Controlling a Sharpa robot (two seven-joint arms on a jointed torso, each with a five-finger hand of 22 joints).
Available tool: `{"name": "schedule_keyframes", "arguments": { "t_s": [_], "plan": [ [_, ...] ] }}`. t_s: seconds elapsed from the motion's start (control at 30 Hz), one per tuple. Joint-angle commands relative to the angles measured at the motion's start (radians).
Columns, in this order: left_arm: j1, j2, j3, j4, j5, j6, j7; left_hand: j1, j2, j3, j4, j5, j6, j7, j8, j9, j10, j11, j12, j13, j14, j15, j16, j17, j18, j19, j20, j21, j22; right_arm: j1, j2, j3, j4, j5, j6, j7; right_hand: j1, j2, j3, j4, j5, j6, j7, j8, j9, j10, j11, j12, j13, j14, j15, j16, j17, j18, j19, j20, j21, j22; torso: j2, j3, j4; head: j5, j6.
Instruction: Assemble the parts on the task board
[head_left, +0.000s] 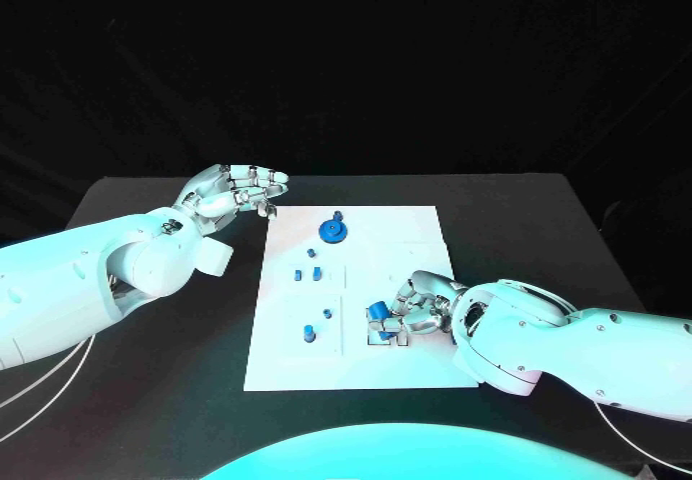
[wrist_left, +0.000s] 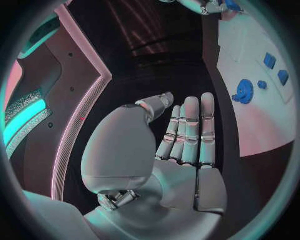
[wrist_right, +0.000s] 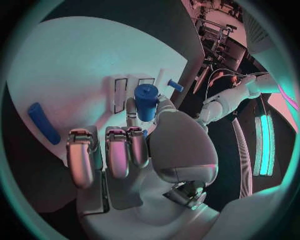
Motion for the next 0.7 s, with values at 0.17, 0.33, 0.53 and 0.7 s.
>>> {"name": "schedule_keyframes", "arguments": {
  "t_s": [0.17,0.33,0.53,0.7],
  "plan": [
    [0.0,-0.001,0.0,0.004,0.006,0.016,0.003,-0.007,0.008,-0.003,0.004,0.003,-0.005,0.0,0.003,-0.001,-0.004,0.0,-0.001,-0.002,-0.004,0.002,-0.003,-0.002,0.015,-0.003,0.003,0.001,0.0,-0.002,-0.001,-0.001,0.0,-0.037,0.031,-0.014,-0.02,0.002,-0.011,0.001,-0.009,0.007,0.003,0.0,0.0,0.077,-0.005,-0.004,0.226,0.102,-0.008,0.004,0.242,-0.014,0.105,-0.003,0.004,0.263,0.001,-0.0001,0.0003,0.0,-0.002],
    [0.0,-0.002,0.0,0.004,0.006,0.016,0.002,-0.007,0.008,-0.003,0.004,0.003,-0.005,0.0,0.003,-0.001,-0.004,0.0,-0.001,-0.002,-0.004,0.002,-0.003,-0.002,0.015,-0.003,0.003,0.001,0.0,-0.002,-0.002,-0.001,0.003,-0.04,0.032,-0.015,-0.034,-0.007,-0.021,0.001,-0.016,0.007,0.003,0.002,0.002,0.077,-0.005,-0.006,0.226,0.102,-0.008,0.003,0.241,-0.014,0.105,-0.003,0.004,0.263,0.0,0.0004,0.0001,0.001,-0.003],
    [0.0,-0.002,0.0,0.004,0.006,0.016,0.001,-0.007,0.008,-0.003,0.004,0.003,-0.005,0.0,0.003,-0.001,-0.004,0.0,-0.001,-0.002,-0.004,0.002,-0.003,-0.002,0.015,-0.003,0.003,0.001,0.0,-0.002,-0.002,-0.001,0.005,-0.046,0.026,-0.016,-0.082,-0.032,-0.038,0.003,-0.077,0.006,0.003,0.009,0.007,0.075,-0.005,-0.01,0.225,0.102,-0.008,0.003,0.24,-0.014,0.105,-0.003,0.004,0.263,0.0,0.0004,0.0,0.003,-0.003],
    [0.0,-0.003,0.0,0.004,0.006,0.016,0.001,-0.007,0.008,-0.003,0.004,0.003,-0.005,0.0,0.003,-0.001,-0.004,0.0,-0.001,-0.002,-0.004,0.002,-0.003,-0.002,0.015,-0.003,0.003,0.001,0.0,-0.002,-0.003,-0.001,0.006,-0.049,0.02,-0.015,-0.114,-0.06,-0.041,0.004,-0.113,0.003,0.003,0.014,0.011,0.074,-0.005,-0.013,0.224,0.102,-0.007,0.003,0.24,-0.014,0.105,-0.002,0.004,0.263,0.0,0.0002,-0.0005,0.003,-0.004]
  ]
}}
